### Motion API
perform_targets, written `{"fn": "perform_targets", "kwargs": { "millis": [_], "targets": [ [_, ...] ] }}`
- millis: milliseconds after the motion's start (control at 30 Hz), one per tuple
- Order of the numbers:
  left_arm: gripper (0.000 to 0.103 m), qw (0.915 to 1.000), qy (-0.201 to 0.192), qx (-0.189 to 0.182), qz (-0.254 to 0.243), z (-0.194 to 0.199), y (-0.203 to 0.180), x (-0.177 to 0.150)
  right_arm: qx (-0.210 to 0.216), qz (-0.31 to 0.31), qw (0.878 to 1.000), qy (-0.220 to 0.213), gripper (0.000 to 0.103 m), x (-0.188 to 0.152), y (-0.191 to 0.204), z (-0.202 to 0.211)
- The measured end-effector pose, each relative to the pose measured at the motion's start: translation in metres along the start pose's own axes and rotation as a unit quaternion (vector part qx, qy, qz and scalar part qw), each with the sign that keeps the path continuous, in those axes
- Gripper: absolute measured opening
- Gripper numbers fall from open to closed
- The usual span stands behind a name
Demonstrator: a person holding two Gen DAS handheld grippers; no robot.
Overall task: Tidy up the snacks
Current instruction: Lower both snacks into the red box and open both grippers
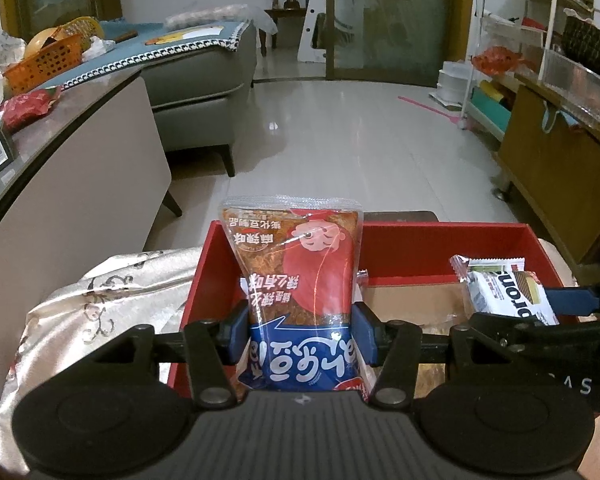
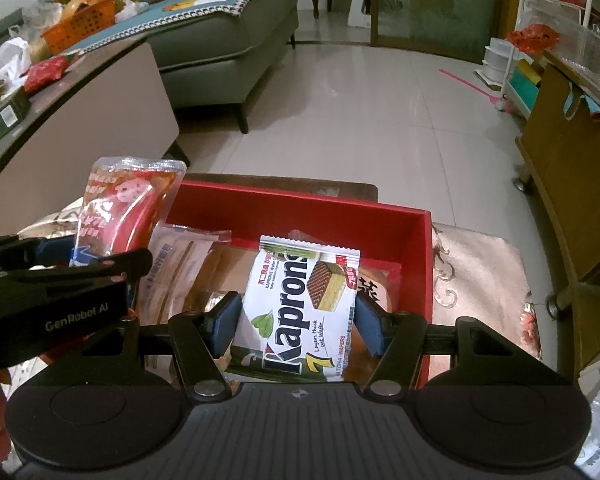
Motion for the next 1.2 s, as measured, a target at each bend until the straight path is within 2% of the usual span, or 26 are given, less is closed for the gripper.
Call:
{"fn": "perform_targets", "kwargs": {
  "millis": [267,333,367,567,800,933,1100,1200],
  "targets": [
    [0.052,0.9999,-0.002,0.009,-0.005,0.003,-0.001,0.0,0.0,0.003,1.0,0.01,0.075,-0.002,0.002,-0.006],
    [0.061,0.9999,-0.005,0.009,-0.004,0.006,0.0,0.001,0.002,0.0,1.0,0.009,0.076,0.0,0.001,-0.005],
    [0.062,1.0,-0.007,0.006,-0.002,0.007,0.001,0.001,0.004,-0.003,1.0,0.006,0.076,0.001,0.001,-0.004],
    [0.062,0.9999,-0.012,0.005,0.001,0.014,0.004,0.002,0.011,-0.007,1.0,-0.006,0.077,0.003,-0.001,0.004],
    [0.062,0.9999,-0.015,-0.006,0.004,0.026,0.004,-0.001,0.049,-0.035,0.998,-0.017,0.079,0.004,-0.007,0.019],
    [0.062,0.9998,-0.015,-0.011,0.01,0.034,0.006,-0.004,0.041,-0.045,0.998,-0.015,0.084,0.002,-0.011,0.02],
    [0.062,0.9997,-0.02,-0.012,0.005,0.044,0.005,-0.008,0.062,-0.056,0.996,0.005,0.084,-0.003,-0.01,0.01],
    [0.062,0.9996,-0.021,-0.013,0.012,0.048,0.011,-0.011,0.098,-0.066,0.993,0.006,0.083,-0.004,-0.005,0.016]
  ]
}}
Point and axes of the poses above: each gripper's, at about its wrist camera, not at the fingertips, and z roughly against the way its jaws point, y to its left, x to its top, the point moved 7 cm from there along -z, roughly the way its jaws point, and after that the axes turned 13 degrees about y, right-handed, at the moved point
